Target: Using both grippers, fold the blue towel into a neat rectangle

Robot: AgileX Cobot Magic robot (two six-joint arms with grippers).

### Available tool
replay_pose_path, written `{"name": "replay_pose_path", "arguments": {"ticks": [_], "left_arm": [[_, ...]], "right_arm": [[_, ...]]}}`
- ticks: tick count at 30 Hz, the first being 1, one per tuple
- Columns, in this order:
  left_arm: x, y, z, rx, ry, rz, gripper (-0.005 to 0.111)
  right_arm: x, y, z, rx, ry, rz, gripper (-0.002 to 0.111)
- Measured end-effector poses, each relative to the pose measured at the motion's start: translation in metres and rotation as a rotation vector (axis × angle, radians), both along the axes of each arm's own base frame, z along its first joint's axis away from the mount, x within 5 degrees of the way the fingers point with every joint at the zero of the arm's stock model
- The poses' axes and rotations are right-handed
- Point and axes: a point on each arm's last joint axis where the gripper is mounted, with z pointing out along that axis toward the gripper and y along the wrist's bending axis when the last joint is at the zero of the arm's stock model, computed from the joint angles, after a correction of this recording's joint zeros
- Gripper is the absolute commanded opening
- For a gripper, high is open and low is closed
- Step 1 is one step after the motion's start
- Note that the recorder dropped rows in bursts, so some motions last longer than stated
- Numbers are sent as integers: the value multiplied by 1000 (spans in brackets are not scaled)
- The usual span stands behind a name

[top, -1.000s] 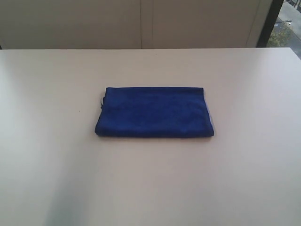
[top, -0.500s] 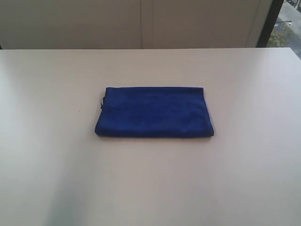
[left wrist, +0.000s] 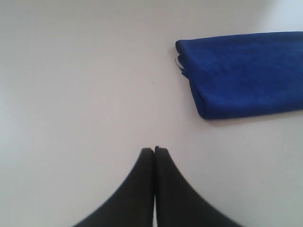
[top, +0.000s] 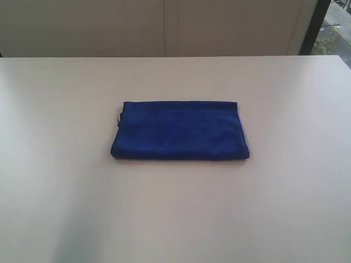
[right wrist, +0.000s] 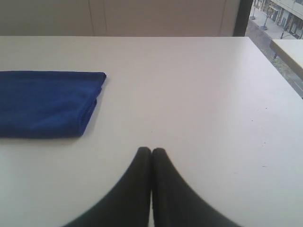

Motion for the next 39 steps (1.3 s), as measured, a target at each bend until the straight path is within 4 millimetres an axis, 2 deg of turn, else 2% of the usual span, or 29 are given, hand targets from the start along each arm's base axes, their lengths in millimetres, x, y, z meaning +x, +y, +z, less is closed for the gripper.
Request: {"name": "replay_pose_path", "arguments": {"ticks": [17, 20, 23, 26, 31, 39], "left_arm": [[0, 0, 0, 0, -3, 0, 0], [-6, 2, 4, 15, -42, -2, 0], [-20, 4, 4, 19, -100, -3, 0], [-35, 7, -5, 31, -156, -2, 0], [-57, 12, -34, 72, -218, -1, 0], [-69, 17, -70, 96, -272, 49, 0]], "right_arm": [[0, 0, 0, -1, 0, 0, 0], [0, 0, 0, -1, 0, 0, 0], [0, 0, 0, -1, 0, 0, 0], [0, 0, 0, -1, 0, 0, 0], [0, 0, 0, -1, 0, 0, 0], [0, 0, 0, -1, 0, 0, 0]]}}
